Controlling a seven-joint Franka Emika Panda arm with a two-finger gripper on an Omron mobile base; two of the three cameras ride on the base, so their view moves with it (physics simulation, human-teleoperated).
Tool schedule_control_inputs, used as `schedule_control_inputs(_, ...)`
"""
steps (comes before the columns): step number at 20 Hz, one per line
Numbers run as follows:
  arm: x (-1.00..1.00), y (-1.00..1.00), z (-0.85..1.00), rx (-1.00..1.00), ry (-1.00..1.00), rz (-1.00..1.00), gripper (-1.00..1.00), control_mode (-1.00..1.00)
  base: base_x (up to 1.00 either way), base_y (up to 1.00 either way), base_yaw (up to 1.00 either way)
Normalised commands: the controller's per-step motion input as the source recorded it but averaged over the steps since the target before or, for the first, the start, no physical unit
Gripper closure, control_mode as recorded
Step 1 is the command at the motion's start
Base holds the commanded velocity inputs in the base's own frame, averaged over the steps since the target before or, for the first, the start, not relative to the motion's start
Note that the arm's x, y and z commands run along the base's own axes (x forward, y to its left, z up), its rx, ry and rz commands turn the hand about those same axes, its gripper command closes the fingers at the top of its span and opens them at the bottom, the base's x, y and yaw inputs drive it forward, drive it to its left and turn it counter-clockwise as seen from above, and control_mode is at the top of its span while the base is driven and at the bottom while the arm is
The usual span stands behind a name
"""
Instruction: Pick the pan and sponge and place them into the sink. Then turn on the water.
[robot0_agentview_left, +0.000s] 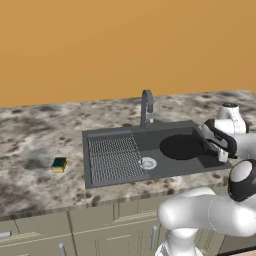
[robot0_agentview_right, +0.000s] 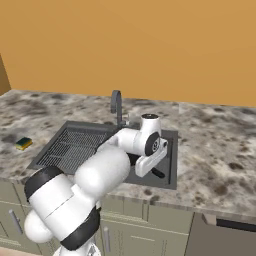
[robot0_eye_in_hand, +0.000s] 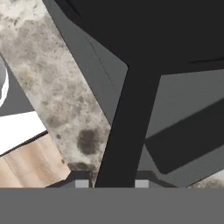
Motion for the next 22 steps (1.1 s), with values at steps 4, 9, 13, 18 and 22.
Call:
schedule_control_inputs(4, 0.61, 0.44, -0.18, 0.0, 0.0, 0.2, 1.0, -1.0, 0.0, 0.0, 0.0)
schedule_control_inputs(9, 0.34, 0.37, -0.3, 0.0, 0.0, 0.12, 1.0, -1.0, 0.0, 0.0, 0.0)
schedule_control_inputs(13, 0.09, 0.21, -0.36, 0.0, -0.01, 0.01, 1.0, -1.0, 0.0, 0.0, 0.0)
schedule_control_inputs(18, 0.21, 0.04, -0.33, 0.04, 0.0, 0.0, 1.0, -1.0, 0.0, 0.0, 0.0)
schedule_control_inputs(22, 0.42, -0.09, -0.11, 0.1, 0.0, -0.02, 1.0, -1.0, 0.0, 0.0, 0.0)
